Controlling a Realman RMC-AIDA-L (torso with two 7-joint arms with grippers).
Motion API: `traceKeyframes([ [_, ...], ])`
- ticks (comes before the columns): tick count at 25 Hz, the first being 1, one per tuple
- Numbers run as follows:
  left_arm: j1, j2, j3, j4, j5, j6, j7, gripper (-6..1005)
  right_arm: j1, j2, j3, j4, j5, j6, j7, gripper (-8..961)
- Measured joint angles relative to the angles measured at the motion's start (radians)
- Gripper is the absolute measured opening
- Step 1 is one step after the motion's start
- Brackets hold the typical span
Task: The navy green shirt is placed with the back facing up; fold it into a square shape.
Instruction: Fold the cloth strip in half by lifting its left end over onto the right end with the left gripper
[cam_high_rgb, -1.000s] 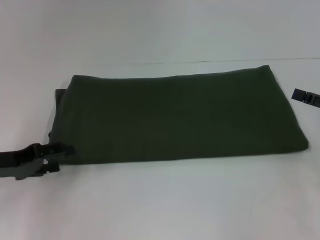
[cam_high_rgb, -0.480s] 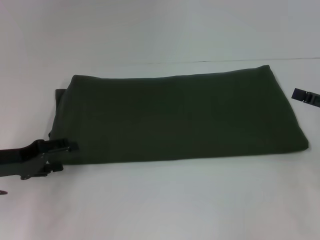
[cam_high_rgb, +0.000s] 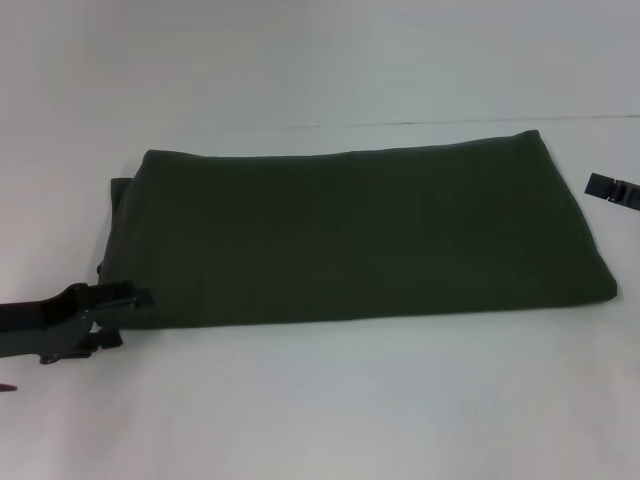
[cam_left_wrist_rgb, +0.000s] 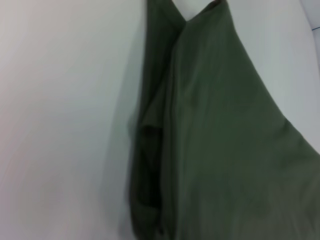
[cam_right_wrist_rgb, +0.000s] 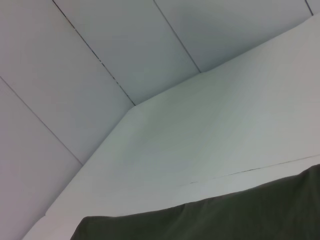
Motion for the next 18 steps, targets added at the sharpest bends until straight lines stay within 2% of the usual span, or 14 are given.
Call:
traceKeyframes([
  [18,-0.016,0.003,0.014,-0.021,0.03,-0.064,-0.005,867,-0.002,0.003,0.011,0.001,0.0,0.0,0.0,920],
])
